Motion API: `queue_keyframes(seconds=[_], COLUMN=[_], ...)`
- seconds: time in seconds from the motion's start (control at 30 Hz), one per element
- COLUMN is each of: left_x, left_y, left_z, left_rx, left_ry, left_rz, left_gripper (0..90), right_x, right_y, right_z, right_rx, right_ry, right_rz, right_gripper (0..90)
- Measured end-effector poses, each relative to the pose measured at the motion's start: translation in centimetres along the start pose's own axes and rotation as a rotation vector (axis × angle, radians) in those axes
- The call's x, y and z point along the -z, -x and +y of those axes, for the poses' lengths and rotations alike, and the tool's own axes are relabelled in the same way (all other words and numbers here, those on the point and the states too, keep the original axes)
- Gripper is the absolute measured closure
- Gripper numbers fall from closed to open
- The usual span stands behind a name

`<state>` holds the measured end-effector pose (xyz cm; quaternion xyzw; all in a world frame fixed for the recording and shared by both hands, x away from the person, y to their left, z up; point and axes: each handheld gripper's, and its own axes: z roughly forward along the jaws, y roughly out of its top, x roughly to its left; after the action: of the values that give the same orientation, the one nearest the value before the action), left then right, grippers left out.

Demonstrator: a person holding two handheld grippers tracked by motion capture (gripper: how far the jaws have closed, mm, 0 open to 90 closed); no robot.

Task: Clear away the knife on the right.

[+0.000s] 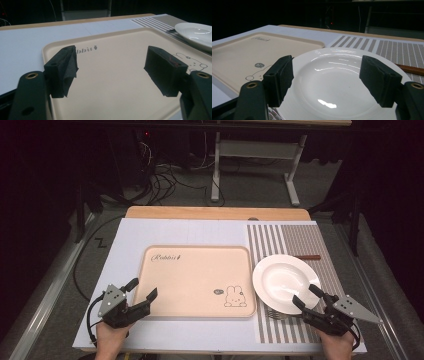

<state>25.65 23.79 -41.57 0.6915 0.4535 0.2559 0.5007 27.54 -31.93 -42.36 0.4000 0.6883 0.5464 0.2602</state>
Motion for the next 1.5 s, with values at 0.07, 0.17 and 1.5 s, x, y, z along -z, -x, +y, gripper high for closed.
queue_keyframes(seconds=[0.07, 0.17, 1.5], left_x=[0.0, 0.0, -0.1], left_y=[0.0, 0.0, 0.2], left_z=[0.0, 0.0, 0.0], left_rx=[0.002, 0.004, -0.019], left_ry=[0.000, 0.001, 0.003], left_rz=[-0.002, -0.001, 0.006], left_gripper=[27.1, 27.3, 27.6], right_x=[0.0, -0.1, -1.8], right_y=[0.0, 0.1, 0.4], right_z=[0.0, 0.0, 1.7], right_rx=[-0.001, -0.010, -0.002], right_ry=[-0.001, -0.002, -0.025], right_rz=[0.001, 0.004, 0.004], right_gripper=[29.1, 28.9, 29.1])
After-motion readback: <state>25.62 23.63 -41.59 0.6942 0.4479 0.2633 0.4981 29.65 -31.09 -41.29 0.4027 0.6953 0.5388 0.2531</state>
